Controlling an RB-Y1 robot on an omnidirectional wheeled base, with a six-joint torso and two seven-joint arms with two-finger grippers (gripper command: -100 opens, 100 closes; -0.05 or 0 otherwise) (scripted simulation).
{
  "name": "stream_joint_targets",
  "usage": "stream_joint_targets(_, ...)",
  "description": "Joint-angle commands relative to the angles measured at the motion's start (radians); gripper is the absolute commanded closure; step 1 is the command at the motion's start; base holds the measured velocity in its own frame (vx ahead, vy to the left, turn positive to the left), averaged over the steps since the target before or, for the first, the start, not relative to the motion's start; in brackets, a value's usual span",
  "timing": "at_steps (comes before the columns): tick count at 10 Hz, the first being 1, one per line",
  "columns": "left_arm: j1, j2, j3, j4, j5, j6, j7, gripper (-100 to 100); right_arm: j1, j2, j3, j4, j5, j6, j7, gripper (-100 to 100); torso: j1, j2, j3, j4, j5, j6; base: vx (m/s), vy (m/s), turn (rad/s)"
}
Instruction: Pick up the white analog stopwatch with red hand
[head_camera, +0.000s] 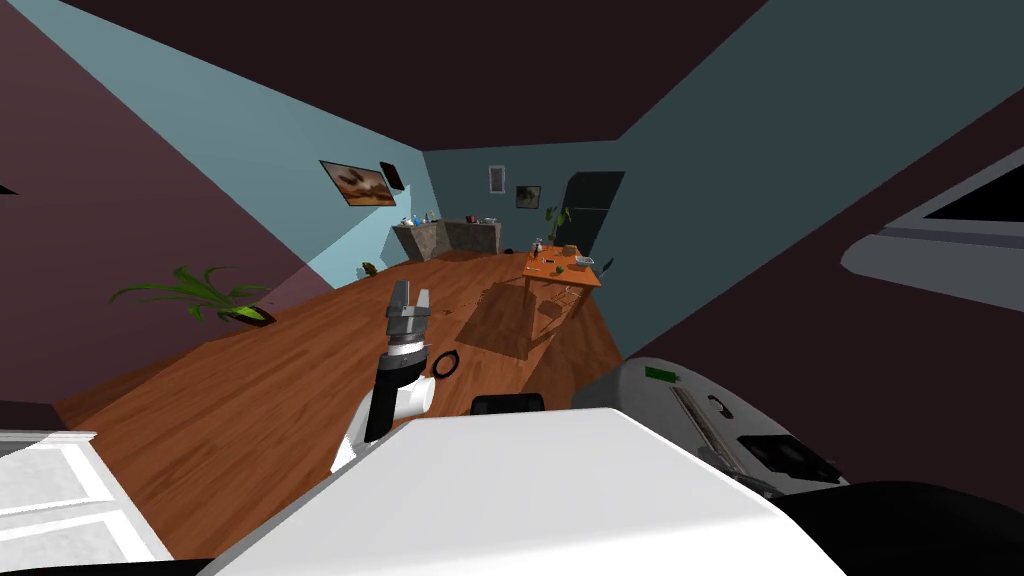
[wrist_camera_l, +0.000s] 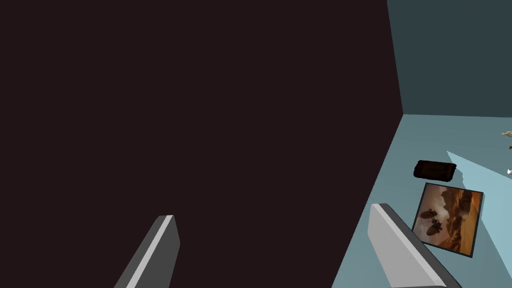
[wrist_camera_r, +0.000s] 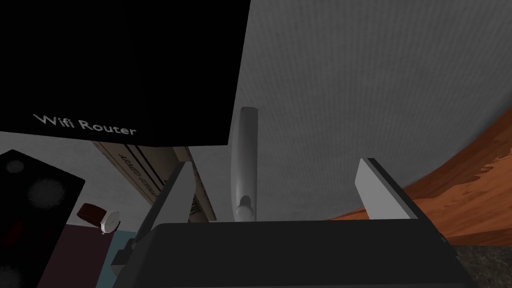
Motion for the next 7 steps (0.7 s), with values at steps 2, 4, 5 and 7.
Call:
stream_joint_targets(2, 0.0, 0.0, 0.0, 0.0, 0.0, 0.0, 0.0, 0, -0.006, 0.012, -0.012, 0.034, 0.006, -0.012, -0.003, -100, -0.001, -0.002, -0.001, -0.001, -0.001, 0.001, -0.028, 0.008, 0.035)
stream_joint_targets(4, 0.0, 0.0, 0.0, 0.0, 0.0, 0.0, 0.0, 0, -0.007, 0.014, -0.013, 0.038, 0.007, -0.016, -0.003, 100, -0.002, -0.006, -0.003, -0.001, -0.001, 0.001, -0.001, -0.002, -0.006)
stream_joint_targets(5, 0.0, 0.0, 0.0, 0.0, 0.0, 0.0, 0.0, 0, -0.007, 0.014, -0.015, 0.038, 0.005, -0.016, -0.005, 100, -0.002, -0.006, -0.004, -0.002, -0.001, -0.001, 0.0, 0.0, 0.0)
stream_joint_targets(7, 0.0, 0.0, 0.0, 0.0, 0.0, 0.0, 0.0, 0, -0.008, 0.015, -0.015, 0.037, 0.004, -0.019, -0.006, 100, -0.004, -0.008, -0.005, -0.003, -0.002, 0.0, 0.0, 0.0, 0.0)
